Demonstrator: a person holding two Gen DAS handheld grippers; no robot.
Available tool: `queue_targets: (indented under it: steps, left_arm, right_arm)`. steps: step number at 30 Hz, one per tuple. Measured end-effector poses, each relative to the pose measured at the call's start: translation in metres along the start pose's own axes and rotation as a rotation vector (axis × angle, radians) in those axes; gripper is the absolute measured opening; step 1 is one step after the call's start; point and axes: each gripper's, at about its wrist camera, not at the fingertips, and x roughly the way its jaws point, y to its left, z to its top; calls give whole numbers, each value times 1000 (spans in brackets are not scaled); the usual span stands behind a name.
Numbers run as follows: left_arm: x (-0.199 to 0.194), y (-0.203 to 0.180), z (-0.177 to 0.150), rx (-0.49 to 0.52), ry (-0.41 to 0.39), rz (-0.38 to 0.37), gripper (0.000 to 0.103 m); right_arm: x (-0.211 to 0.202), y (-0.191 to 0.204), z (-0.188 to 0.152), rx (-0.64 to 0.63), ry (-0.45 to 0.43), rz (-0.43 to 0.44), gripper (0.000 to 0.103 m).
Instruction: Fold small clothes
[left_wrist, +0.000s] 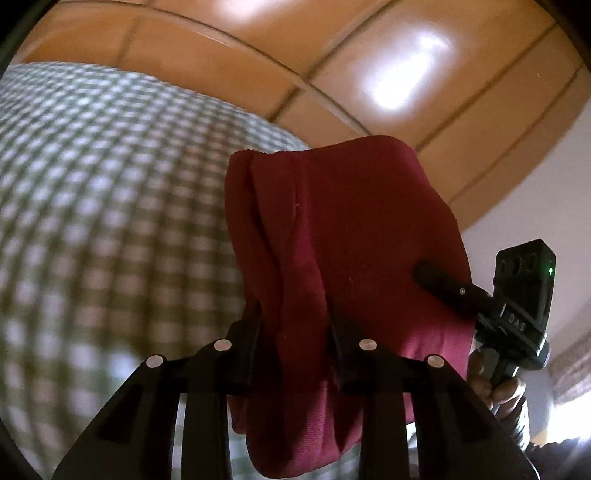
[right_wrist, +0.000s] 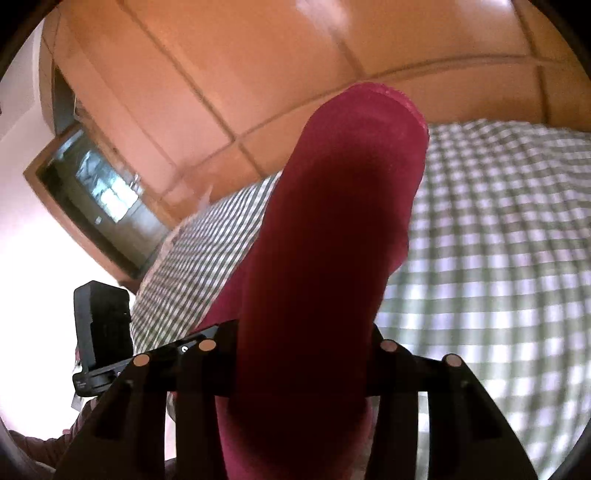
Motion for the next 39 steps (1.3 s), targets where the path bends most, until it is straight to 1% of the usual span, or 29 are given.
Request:
queue_targets:
  steps: [3,7,9,11,13,14,15,16,17,18,19,22,24,25,27,28,29,30,31,32,33,34,35,36,38,39]
  left_arm:
    - [29,-39,11,75,39,-41,29]
    - [71,-98,23,210,81,-76,29]
    - [99,-124,27,257,115,-84,29]
    - [128,-146,26,320,149,-55,29]
    - [154,-161,21,387,188,0,29]
    - [174,-164,16,417,231,53,29]
    - [187,-164,11,430,257,88,30]
    - [195,-163,7,438,266,106,32]
    - [199,-162,4,446,256,109,36]
    - [199,-161,3,455,240,114,37]
    - [198,-160,3,462,226,122,37]
    - [186,-162,-4,454,193,133,37]
    - [176,-162,-11,467,168,145,37]
    - [172,-159,-13,468,153,150,37]
    - [161,-153,-17,462,127,171,37]
    - [159,-148,-19,458,112,192,37]
    - [162,-146,-18,460,105,209,37]
    - [164,-144,-18,468,98,232,37]
    - [164,-141,-16,475,96,257,37]
    - [163,-137,-15,473,97,274,37]
    - [165,-133,-11,463,107,277,37]
    - [166,-131,-9,453,113,274,37]
    - [167,-128,-7,426,124,272,38]
    - [166,-127,-5,402,127,271,38]
    - [163,-129,-5,392,121,276,38]
    - [159,-130,-6,385,113,276,41]
  right_arm:
    - [-32,-20,2,27,-65,-50,43]
    - [-75,-67,1,122,-160,-154,43]
    - [-85,-88,-3,166,-181,-199,43]
    - [-90,-117,-9,222,-193,-262,44]
    - [-88,-149,-20,285,-154,-321,47]
    - [-84,-160,-25,315,-127,-348,52]
    - [-77,-172,-34,353,-92,-379,61]
    - [-78,-179,-41,362,-84,-386,64]
    - [-81,-179,-45,361,-98,-396,71]
    - [-86,-177,-47,349,-109,-419,82]
    - [-94,-172,-47,320,-124,-460,83]
    - [-118,-155,-41,252,-183,-543,81]
    - [-130,-140,-33,218,-224,-553,74]
    - [-133,-129,-29,192,-245,-544,73]
    - [-130,-124,-23,166,-252,-529,72]
    - [-120,-121,-20,155,-233,-512,71]
    - [-111,-127,-12,156,-212,-504,69]
    - [-94,-131,-8,160,-161,-493,68]
    - [-79,-135,-9,158,-121,-502,68]
    - [-57,-141,-12,146,-69,-549,68]
    - [-46,-147,-13,140,-39,-571,69]
    - [-32,-153,-18,127,-34,-597,70]
    - [-30,-153,-20,114,-62,-603,72]
    - [-31,-154,-21,120,-65,-603,73]
    - [-38,-155,-24,150,-71,-596,73]
    - [-40,-155,-25,154,-72,-598,73]
